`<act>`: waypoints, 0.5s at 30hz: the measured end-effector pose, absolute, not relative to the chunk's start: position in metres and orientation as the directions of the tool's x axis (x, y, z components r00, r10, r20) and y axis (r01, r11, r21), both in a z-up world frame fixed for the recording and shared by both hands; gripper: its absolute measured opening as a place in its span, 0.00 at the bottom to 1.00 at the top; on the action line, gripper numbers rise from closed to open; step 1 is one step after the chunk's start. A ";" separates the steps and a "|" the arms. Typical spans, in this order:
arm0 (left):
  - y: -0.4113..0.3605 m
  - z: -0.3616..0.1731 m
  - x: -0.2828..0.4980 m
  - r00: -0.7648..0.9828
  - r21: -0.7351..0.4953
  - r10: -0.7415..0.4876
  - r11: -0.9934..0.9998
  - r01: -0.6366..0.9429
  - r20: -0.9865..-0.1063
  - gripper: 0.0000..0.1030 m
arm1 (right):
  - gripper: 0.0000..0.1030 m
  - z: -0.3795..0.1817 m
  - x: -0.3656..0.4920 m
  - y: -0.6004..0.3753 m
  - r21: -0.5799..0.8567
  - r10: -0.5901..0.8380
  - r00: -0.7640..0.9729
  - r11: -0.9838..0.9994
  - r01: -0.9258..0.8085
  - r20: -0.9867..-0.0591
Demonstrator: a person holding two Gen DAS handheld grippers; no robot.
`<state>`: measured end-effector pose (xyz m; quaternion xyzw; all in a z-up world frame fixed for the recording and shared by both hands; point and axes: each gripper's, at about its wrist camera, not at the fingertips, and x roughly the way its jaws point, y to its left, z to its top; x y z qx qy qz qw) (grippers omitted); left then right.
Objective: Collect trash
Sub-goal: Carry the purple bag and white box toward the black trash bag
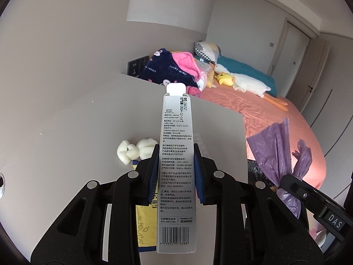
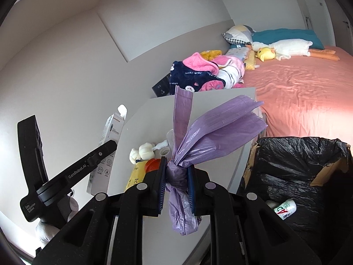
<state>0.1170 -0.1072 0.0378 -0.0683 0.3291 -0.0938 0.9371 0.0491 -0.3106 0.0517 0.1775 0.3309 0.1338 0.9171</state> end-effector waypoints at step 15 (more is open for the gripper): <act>-0.164 0.038 0.109 0.739 -0.186 -0.308 0.951 0.246 -0.599 0.27 | 0.18 0.061 0.029 -0.357 0.415 0.293 0.789 0.908 -0.054 -0.539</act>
